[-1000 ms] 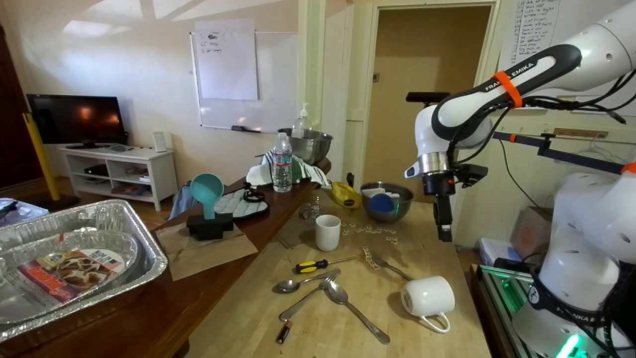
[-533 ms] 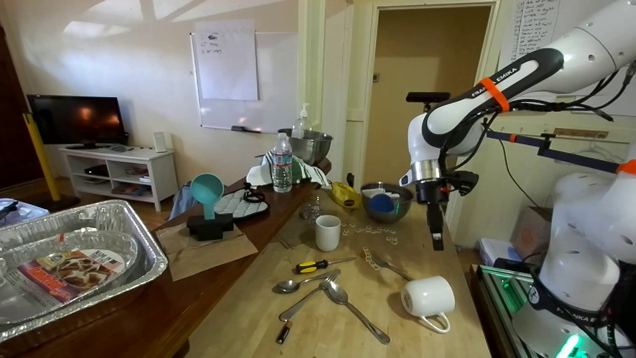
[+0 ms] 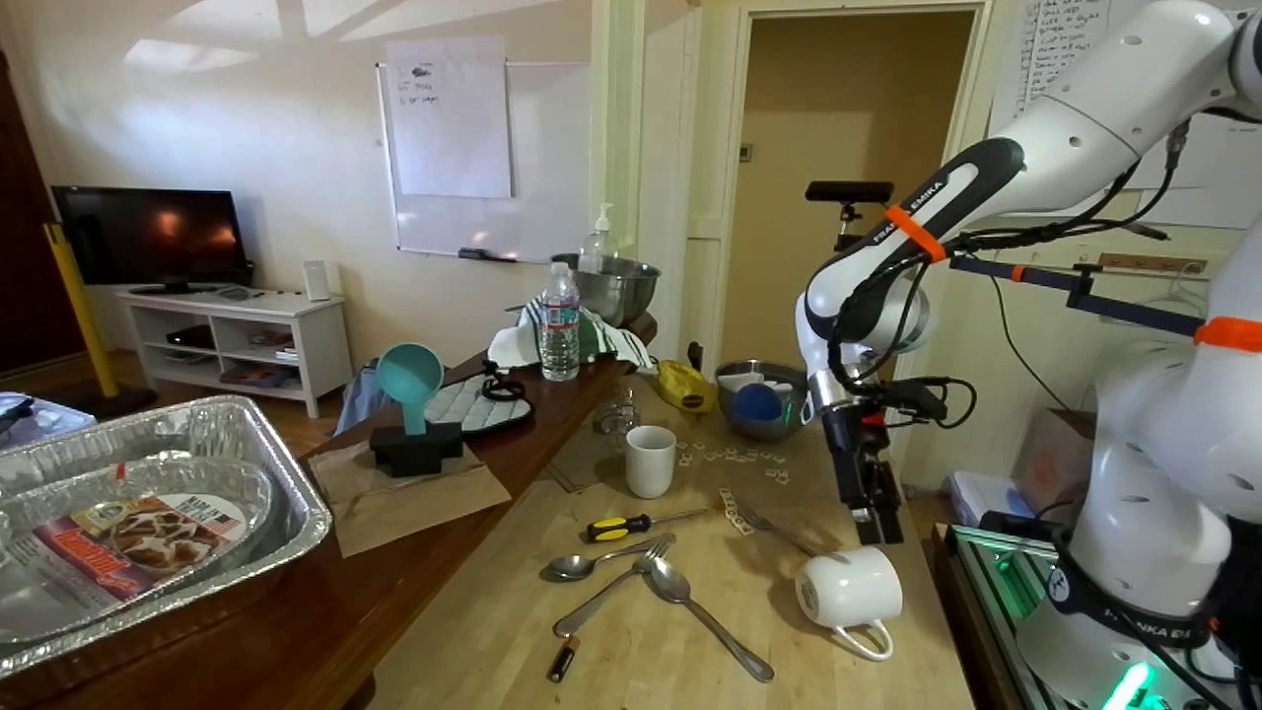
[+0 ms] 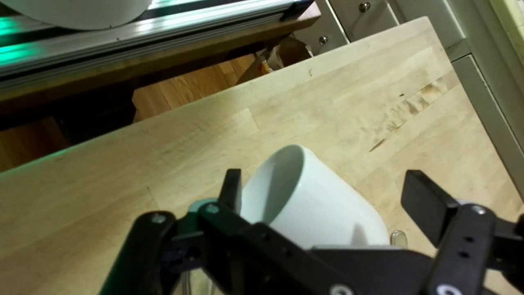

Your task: Put the mug upright

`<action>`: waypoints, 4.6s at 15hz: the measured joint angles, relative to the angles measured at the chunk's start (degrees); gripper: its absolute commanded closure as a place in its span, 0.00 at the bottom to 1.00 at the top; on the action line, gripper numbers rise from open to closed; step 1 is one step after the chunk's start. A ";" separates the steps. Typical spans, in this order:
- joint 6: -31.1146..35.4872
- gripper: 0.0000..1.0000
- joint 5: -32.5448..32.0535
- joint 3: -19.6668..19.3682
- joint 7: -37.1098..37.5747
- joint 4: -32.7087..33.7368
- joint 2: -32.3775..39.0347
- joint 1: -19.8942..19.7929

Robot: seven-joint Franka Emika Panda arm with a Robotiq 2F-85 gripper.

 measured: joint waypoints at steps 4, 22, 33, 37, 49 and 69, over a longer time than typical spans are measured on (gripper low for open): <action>0.01 0.00 3.08 0.21 2.49 0.13 3.42 -1.01; 8.95 0.50 18.99 4.27 -11.08 1.00 7.03 -1.11; 8.85 0.98 18.88 4.63 -16.07 1.88 6.70 -1.20; 8.86 0.97 18.49 4.86 -16.86 1.97 6.54 -1.19; 8.88 0.97 -6.72 13.11 0.05 2.47 -4.40 1.43; 22.52 0.97 -29.61 30.37 17.30 10.56 -7.20 13.29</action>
